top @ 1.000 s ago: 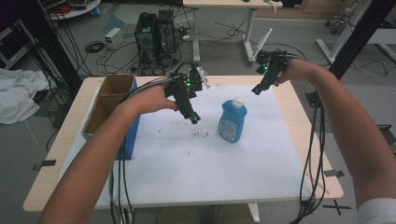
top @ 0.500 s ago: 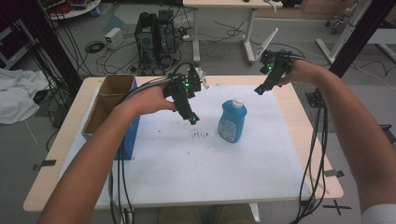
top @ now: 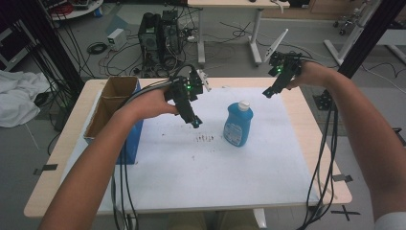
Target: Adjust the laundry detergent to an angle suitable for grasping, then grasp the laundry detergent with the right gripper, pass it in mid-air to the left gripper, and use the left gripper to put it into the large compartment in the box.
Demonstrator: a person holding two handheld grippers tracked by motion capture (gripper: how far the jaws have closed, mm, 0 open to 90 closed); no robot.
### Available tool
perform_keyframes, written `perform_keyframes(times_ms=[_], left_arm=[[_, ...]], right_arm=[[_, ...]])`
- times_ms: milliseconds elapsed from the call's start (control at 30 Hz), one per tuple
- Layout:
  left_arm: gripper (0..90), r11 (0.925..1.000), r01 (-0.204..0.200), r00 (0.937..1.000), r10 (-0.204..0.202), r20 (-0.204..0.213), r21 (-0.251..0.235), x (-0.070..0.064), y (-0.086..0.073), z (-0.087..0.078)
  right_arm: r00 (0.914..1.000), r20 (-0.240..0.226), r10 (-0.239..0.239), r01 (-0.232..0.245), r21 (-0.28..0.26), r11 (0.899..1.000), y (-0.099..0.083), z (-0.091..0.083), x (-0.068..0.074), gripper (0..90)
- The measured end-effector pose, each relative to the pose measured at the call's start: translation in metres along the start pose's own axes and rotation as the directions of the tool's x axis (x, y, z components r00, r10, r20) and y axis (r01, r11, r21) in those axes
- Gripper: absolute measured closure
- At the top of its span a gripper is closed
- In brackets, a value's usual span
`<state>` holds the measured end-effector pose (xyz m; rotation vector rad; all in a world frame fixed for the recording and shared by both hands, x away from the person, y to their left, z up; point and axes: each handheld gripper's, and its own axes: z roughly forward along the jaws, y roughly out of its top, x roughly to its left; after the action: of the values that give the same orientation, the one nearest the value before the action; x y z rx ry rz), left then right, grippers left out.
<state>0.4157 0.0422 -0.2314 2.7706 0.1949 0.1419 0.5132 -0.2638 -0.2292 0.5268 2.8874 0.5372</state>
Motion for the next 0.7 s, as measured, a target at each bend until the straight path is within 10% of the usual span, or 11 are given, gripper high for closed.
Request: perform_keyframes(times_ms=[700], left_arm=[[8.8, 0.9999, -0.013, 0.9999, 0.013, -0.005, 0.007, -0.001, -0.001, 0.002]], right_arm=[[0.9945, 0.04, 0.097, -0.094, -0.075, 0.993, -0.033, -0.003, 0.027, 1.0]])
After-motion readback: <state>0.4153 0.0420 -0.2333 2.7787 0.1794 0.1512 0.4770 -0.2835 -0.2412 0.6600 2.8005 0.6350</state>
